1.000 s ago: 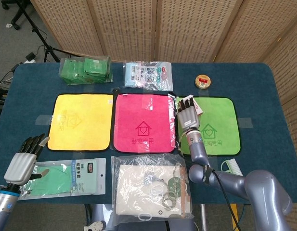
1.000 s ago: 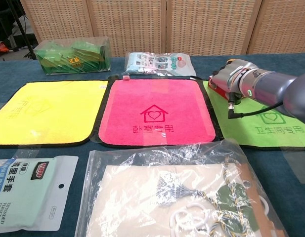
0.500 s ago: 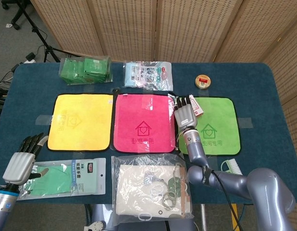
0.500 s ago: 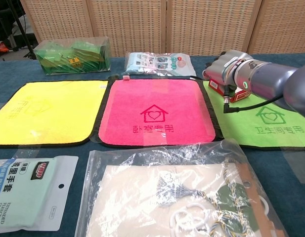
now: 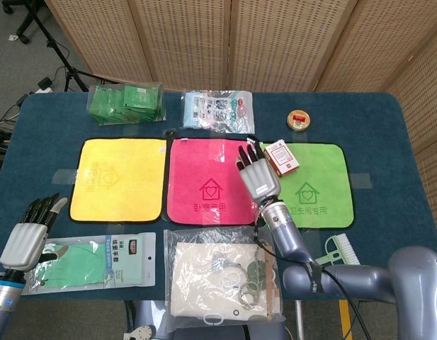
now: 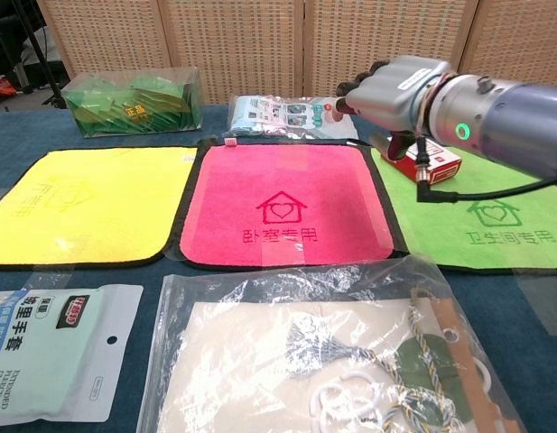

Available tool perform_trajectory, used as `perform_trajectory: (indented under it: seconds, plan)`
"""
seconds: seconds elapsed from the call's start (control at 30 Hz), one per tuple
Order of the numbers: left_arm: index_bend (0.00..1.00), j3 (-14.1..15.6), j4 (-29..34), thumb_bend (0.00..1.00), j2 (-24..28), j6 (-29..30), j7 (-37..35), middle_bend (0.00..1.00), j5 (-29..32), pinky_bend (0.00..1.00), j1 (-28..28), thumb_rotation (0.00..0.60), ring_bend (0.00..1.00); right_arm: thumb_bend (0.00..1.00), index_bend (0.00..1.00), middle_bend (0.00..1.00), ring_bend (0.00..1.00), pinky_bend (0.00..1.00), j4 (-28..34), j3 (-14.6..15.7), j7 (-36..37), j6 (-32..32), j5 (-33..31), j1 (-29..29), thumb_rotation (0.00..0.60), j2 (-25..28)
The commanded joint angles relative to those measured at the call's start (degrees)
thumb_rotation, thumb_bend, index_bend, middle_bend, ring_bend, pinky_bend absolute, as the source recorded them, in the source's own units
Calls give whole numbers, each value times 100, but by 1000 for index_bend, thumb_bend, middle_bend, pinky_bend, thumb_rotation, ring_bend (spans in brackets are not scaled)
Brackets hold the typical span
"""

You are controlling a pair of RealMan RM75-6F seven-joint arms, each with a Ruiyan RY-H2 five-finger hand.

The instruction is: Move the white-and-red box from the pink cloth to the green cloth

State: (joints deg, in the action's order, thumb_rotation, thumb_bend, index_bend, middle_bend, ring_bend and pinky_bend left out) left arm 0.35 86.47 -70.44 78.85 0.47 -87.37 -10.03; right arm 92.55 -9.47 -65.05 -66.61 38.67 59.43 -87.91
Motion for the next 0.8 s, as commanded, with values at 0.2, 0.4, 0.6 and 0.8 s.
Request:
perform_trajectory:
  seconds: [0.2,0.4,0.6,0.8]
  plan:
    - [4,3,10,156,-62,62,167,0,-13,0,29,600,0,610,148,0,0,0,1260,1016,2470,-1363,2738,-1620,600,1014]
    - [4,-11,36,157,-136,264,354,0,-102,0,88,600,0,569,148,0,0,0,852,1806,4233,-2358,4175,-2793,600,1315]
    - [4,-11,66,155,-194,541,518,0,-254,0,176,600,0,569,148,0,0,0,1,2268,5257,-3076,4917,-3727,600,1304]
    - [4,18,107,155,-221,634,660,0,-357,0,210,600,0,569,148,0,0,0,-543,2323,5785,-3359,5167,-4203,600,1243]
